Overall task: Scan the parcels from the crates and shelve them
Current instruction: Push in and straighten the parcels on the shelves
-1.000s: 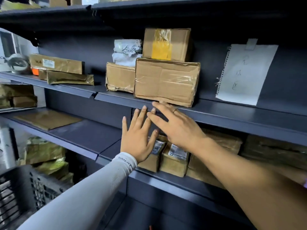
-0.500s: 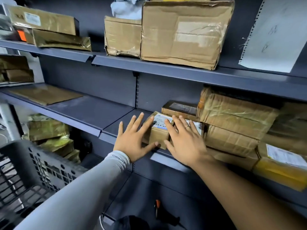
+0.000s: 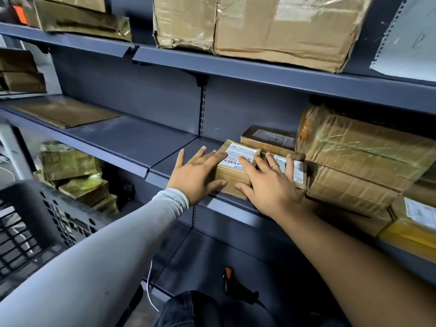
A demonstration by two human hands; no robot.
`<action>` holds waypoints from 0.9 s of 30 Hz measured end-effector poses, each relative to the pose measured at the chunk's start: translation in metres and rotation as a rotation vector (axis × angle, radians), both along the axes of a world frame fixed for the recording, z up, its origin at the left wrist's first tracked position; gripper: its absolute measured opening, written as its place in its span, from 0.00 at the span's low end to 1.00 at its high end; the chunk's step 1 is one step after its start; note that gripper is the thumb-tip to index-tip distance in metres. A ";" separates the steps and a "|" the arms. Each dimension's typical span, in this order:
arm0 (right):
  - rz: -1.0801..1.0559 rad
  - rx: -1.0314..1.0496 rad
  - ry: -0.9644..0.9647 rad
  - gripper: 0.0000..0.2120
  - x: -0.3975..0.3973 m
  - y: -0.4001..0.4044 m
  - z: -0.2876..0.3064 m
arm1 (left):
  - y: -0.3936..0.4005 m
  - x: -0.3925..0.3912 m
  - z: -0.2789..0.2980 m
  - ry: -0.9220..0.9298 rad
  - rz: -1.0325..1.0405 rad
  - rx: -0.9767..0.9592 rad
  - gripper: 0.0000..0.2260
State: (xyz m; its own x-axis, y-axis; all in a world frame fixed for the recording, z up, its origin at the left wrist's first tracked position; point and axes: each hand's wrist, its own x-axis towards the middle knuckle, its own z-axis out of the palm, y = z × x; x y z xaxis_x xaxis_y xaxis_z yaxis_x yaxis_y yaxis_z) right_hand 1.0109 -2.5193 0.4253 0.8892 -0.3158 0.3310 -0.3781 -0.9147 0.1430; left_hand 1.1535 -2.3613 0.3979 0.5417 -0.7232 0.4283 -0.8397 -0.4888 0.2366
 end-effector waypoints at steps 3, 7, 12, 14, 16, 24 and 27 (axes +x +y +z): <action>0.019 -0.014 -0.006 0.32 -0.003 0.006 0.002 | 0.007 -0.005 0.001 -0.002 0.022 -0.029 0.31; 0.064 -0.018 -0.023 0.32 -0.009 0.018 0.006 | 0.024 -0.014 0.001 -0.012 0.047 -0.058 0.31; 0.126 -0.054 -0.031 0.32 -0.018 0.039 0.020 | 0.054 -0.028 0.003 -0.058 0.095 -0.137 0.31; 0.150 -0.093 -0.035 0.32 -0.024 0.049 0.029 | 0.069 -0.036 0.009 -0.078 0.104 -0.165 0.30; 0.166 -0.110 -0.043 0.33 -0.031 0.060 0.040 | 0.082 -0.046 0.021 -0.096 0.120 -0.167 0.30; 0.217 -0.036 -0.110 0.32 -0.091 0.093 0.090 | 0.123 -0.108 0.072 -0.132 0.120 -0.270 0.28; 0.220 -0.019 -0.129 0.32 -0.122 0.101 0.108 | 0.132 -0.138 0.087 -0.149 0.098 -0.335 0.27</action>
State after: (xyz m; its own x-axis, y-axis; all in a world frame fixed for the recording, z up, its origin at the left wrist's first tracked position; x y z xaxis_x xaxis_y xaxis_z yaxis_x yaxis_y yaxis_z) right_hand 0.8889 -2.4185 0.5331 0.8860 -0.1118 0.4500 -0.1859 -0.9747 0.1240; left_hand 1.0154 -2.2296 0.4845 0.5149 -0.4776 0.7119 -0.8303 -0.4844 0.2756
